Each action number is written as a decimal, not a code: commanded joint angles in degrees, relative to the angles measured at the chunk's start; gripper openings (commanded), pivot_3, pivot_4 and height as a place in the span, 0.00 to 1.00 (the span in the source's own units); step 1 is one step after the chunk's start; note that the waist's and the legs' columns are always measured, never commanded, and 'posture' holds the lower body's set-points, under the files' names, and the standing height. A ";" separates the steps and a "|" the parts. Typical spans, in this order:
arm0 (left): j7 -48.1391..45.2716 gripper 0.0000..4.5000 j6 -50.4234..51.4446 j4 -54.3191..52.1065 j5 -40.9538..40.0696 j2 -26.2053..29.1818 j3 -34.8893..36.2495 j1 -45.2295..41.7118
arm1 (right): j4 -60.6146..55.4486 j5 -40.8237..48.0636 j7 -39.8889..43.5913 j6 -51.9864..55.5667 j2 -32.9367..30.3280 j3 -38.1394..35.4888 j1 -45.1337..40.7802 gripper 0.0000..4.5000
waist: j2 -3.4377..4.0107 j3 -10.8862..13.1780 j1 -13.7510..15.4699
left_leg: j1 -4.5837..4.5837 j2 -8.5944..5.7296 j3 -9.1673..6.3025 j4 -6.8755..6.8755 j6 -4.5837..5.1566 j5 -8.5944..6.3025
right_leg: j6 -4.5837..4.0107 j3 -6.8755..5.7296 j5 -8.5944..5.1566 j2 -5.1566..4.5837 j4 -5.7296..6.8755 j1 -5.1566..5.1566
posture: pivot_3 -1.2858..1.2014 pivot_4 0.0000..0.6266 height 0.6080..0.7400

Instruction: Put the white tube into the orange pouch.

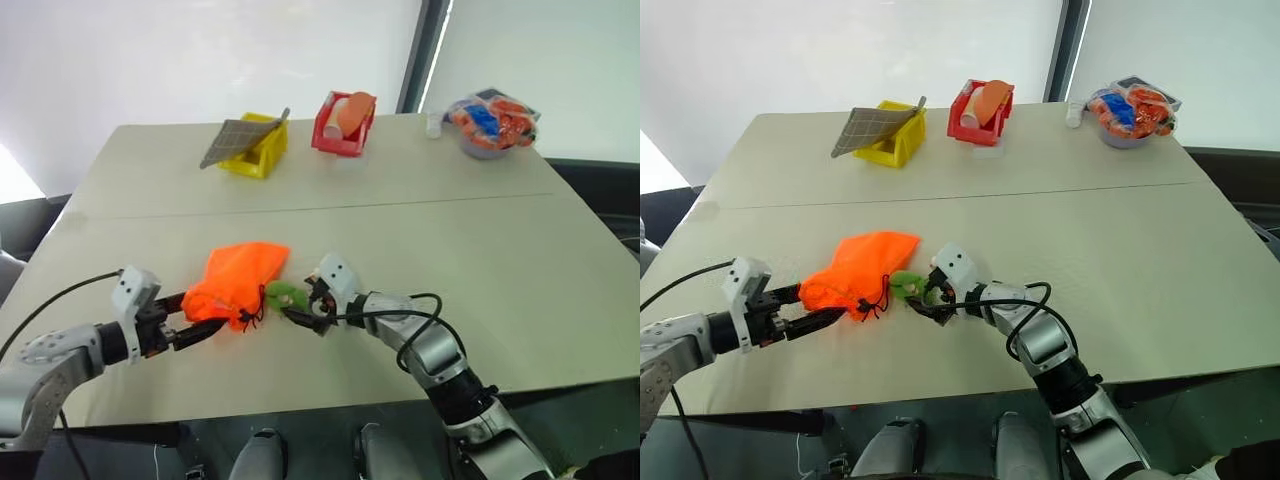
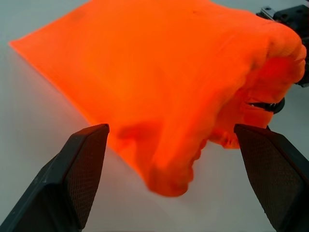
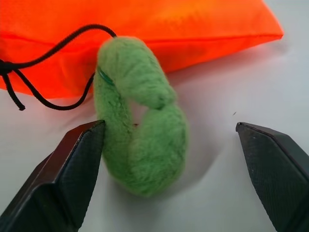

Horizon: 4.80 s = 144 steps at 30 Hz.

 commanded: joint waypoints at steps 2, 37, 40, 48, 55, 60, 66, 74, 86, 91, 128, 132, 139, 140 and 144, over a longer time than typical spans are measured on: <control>-0.54 1.00 -0.16 0.42 -2.38 -0.44 5.86 0.48 | -1.57 1.23 1.41 -1.16 -0.68 -2.18 0.46 0.58 | 0.01 0.01 0.02 | 0.01 0.00 0.00 0.01 0.00 0.00 | 0.02 0.00 -0.01 0.00 0.00 0.00 | 0.52 0.24 1.00; 0.44 1.00 -4.51 -6.36 6.34 -4.67 -18.66 -23.38 | -24.85 33.00 6.72 6.55 -13.55 -32.01 17.05 0.00 | -0.08 0.01 0.37 | 0.02 -0.01 0.04 0.07 0.01 0.00 | 0.07 0.01 -0.03 0.01 -0.06 0.41 | 0.52 0.24 1.00; 0.70 1.00 -6.01 -7.71 9.14 -5.39 -21.70 -21.60 | -27.37 34.43 7.53 6.75 -14.26 -30.07 18.31 0.00 | -0.06 0.02 0.38 | 0.01 -0.01 0.04 0.07 0.02 -0.01 | 0.28 0.01 -0.16 -0.01 -0.11 0.44 | 0.52 0.24 1.00; 0.51 1.00 -11.53 -4.84 15.12 -6.44 -23.04 -18.80 | -24.38 32.39 5.27 5.19 -12.73 -26.87 15.34 0.00 | -0.08 0.05 0.28 | 0.03 0.00 0.04 0.10 0.02 -0.01 | 0.27 0.01 -0.16 0.00 -0.10 0.42 | 0.52 0.24 1.00; 7.54 1.00 -25.56 -6.57 27.29 -10.87 -24.57 -12.74 | -20.19 36.53 -0.99 5.96 -5.16 -28.95 11.95 0.00 | -0.07 0.05 0.46 | 0.01 0.00 0.03 0.06 0.03 -0.01 | 0.23 0.01 -0.13 -0.01 -0.10 0.41 | 0.52 0.24 1.00; 15.46 1.00 -31.60 -6.87 38.28 -13.91 -27.11 -10.68 | -20.07 42.06 -3.12 7.86 -2.33 -30.19 11.18 0.00 | -0.06 0.06 0.62 | 0.00 -0.01 0.02 0.09 0.03 -0.01 | 0.26 0.01 -0.15 -0.01 -0.10 0.45 | 0.52 0.24 1.00; 22.06 1.00 -31.67 -8.55 46.01 -18.22 -29.75 -7.96 | -19.58 46.95 -4.49 9.06 -1.92 -31.54 10.27 0.00 | -0.01 0.04 0.38 | 0.04 -0.01 0.02 0.08 0.03 -0.01 | 0.28 0.01 -0.16 -0.01 -0.07 0.45 | 0.52 0.24 1.00; 24.58 1.00 -30.54 -7.78 50.35 -19.78 -29.73 -7.44 | -20.18 49.28 -4.56 10.24 -3.19 -31.04 10.41 0.00 | -0.01 0.04 0.42 | 0.04 -0.01 0.00 0.10 0.05 -0.01 | 0.29 0.00 -0.15 0.02 -0.02 0.45 | 0.52 0.24 1.00; 22.68 0.70 -25.02 -9.01 45.55 -22.99 -28.31 -8.43 | -21.16 49.22 -4.80 9.79 -3.19 -29.48 11.21 0.00 | -0.01 0.03 0.39 | 0.05 -0.01 0.00 0.10 0.05 -0.01 | 0.30 -0.01 -0.15 0.02 -0.01 0.45 | 0.52 0.24 1.00; 22.37 0.13 -24.48 -9.19 45.78 -22.79 -28.27 -8.43 | -21.40 49.20 -4.80 9.57 -3.14 -28.94 11.43 0.00 | -0.01 0.03 0.41 | 0.05 -0.01 0.00 0.10 0.05 -0.01 | 0.30 -0.01 -0.15 0.02 -0.02 0.45 | 0.52 0.24 1.00; 11.75 0.35 -26.56 -7.29 32.05 -12.76 -18.22 2.43 | -6.45 36.95 -16.34 0.45 -0.97 -32.94 7.85 0.22 | 0.20 0.06 0.13 | 0.05 0.01 0.02 0.07 0.05 -0.02 | 0.28 0.00 -0.16 0.00 -0.03 0.40 | 0.52 0.24 1.00; 10.44 0.80 -21.63 -10.73 24.94 -13.11 -15.02 3.19 | -8.18 35.13 -14.93 1.16 -2.05 -30.81 9.02 0.67 | 0.20 0.06 0.17 | 0.04 0.01 0.02 0.07 0.05 -0.02 | 0.28 0.00 -0.16 0.00 -0.03 0.40 | 0.52 0.24 1.00; 7.28 0.92 -12.24 -15.91 13.50 -10.27 -7.97 4.81 | -11.53 32.87 -9.40 1.97 -5.70 -26.77 12.29 0.99 | 0.19 0.05 0.15 | 0.03 0.02 0.01 0.07 0.05 -0.02 | 0.28 0.00 -0.16 0.00 -0.05 0.39 | 0.52 0.24 1.00; 6.84 0.92 -10.50 -16.75 11.58 -9.62 -7.03 5.17 | -12.10 32.73 -8.18 2.05 -6.51 -26.29 12.82 0.99 | 0.19 0.05 0.15 | 0.03 0.02 0.02 0.08 0.05 -0.02 | 0.28 0.00 -0.17 -0.01 -0.05 0.40 | 0.52 0.24 1.00; 7.31 0.92 -5.58 -18.30 5.31 -8.68 -2.75 5.10 | -13.35 32.14 -4.64 1.68 -9.08 -25.77 14.15 0.99 | 0.18 0.06 0.24 | 0.02 0.01 0.02 0.09 0.05 -0.03 | 0.28 0.00 -0.18 -0.02 -0.09 0.40 | 0.52 0.24 1.00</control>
